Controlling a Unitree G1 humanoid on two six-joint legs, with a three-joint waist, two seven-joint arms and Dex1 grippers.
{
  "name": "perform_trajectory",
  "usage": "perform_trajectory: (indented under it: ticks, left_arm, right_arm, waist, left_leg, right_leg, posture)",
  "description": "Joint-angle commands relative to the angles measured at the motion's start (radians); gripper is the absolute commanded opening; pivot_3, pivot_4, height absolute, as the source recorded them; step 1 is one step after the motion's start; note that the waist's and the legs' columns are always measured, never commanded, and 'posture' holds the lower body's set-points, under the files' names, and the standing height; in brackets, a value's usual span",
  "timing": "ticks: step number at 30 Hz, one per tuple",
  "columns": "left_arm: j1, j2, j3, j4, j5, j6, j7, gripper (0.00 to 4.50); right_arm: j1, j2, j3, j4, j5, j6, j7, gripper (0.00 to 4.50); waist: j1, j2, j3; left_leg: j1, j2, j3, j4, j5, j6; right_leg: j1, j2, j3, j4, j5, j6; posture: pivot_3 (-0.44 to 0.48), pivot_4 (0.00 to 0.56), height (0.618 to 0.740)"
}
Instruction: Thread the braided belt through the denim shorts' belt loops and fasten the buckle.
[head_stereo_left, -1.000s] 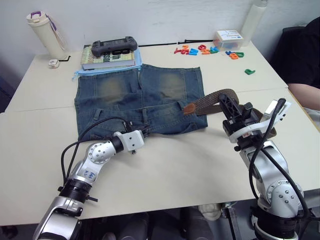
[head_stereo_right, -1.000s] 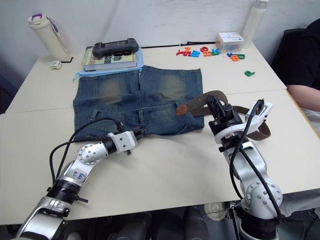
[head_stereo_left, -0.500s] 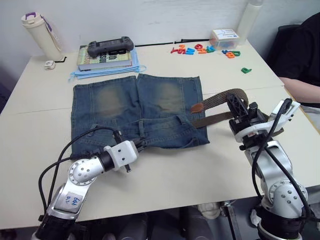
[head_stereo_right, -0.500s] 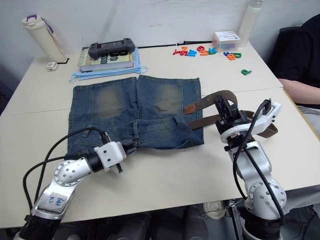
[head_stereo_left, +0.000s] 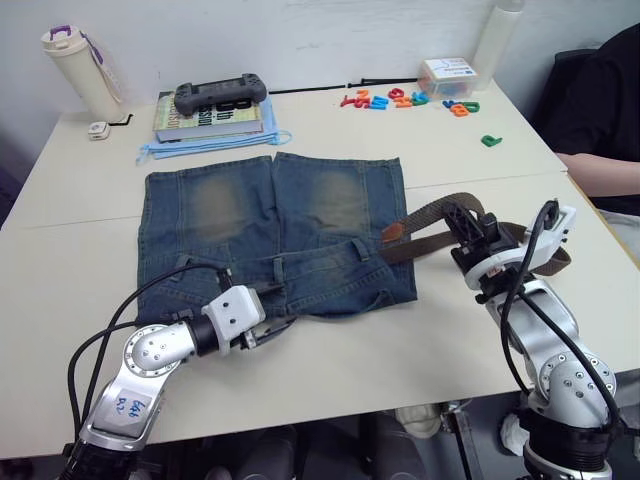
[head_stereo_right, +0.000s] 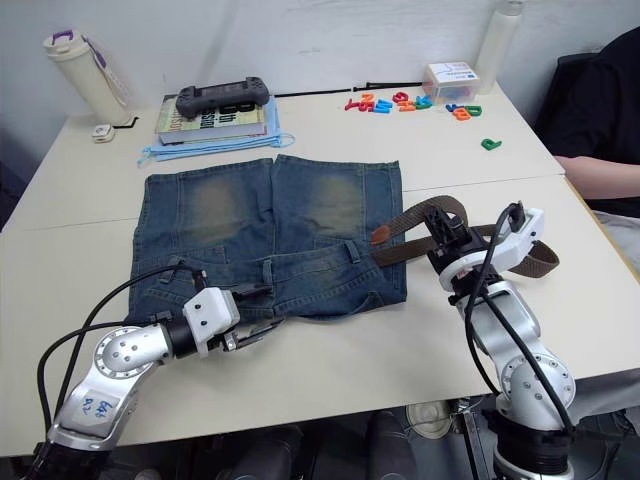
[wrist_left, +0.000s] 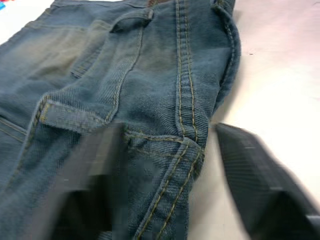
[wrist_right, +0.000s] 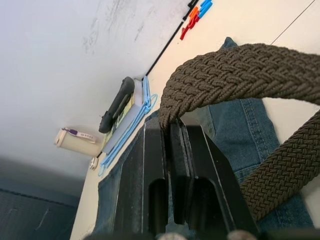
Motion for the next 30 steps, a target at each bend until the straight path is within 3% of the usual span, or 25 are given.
perform_trajectory:
  ticks: [1,7,10,16,30]
  left_arm:
    - [0.009,0.021,0.122,-0.079,-0.189,0.077,-0.052,4.35]
    - [-0.044,0.058,0.272,-0.189,-0.567,0.355,-0.049,4.35]
    - [-0.063,0.066,0.298,-0.207,-0.665,0.435,-0.018,4.35]
    - [-0.036,0.061,0.318,-0.195,-0.675,0.440,0.004,4.35]
    - [0.027,0.063,0.300,-0.109,-0.552,0.301,-0.073,4.35]
  right_arm:
    - [-0.032,-0.026,-0.007,0.006,0.023,0.035,0.032,0.00]
    - [-0.082,-0.050,-0.018,0.078,0.044,0.089,0.067,0.00]
    - [-0.114,-0.063,-0.013,0.141,0.041,0.127,0.097,0.00]
    - [-0.140,-0.074,-0.015,0.234,0.008,0.175,0.167,0.00]
    - [-0.227,-0.047,0.026,0.418,-0.071,0.274,0.284,0.00]
  waist:
    - [0.001,0.000,0.000]
    - [0.001,0.000,0.000]
    - [0.001,0.000,0.000]
    - [-0.001,0.000,0.000]
    - [0.001,0.000,0.000]
  left_leg:
    - [0.000,0.001,0.000,0.000,0.000,0.000]
    - [0.000,0.000,-0.001,0.001,0.000,0.000]
    - [0.000,0.000,0.000,0.001,0.000,0.000]
    - [0.000,0.000,0.000,0.001,0.000,0.000]
    - [0.000,0.000,0.000,0.001,0.000,0.000]
  right_leg:
    - [0.000,0.000,0.000,0.000,0.000,0.000]
    - [0.000,-0.001,-0.001,0.000,0.000,0.000]
    - [0.000,0.000,0.000,0.000,0.000,0.000]
    - [0.000,0.000,0.000,0.000,0.000,-0.001]
    - [0.000,0.000,0.000,0.000,0.000,-0.001]
  posture:
    - [0.000,0.150,0.713]
    - [0.000,0.150,0.713]
    - [0.000,0.150,0.713]
    - [0.000,0.150,0.713]
    - [0.000,0.150,0.713]
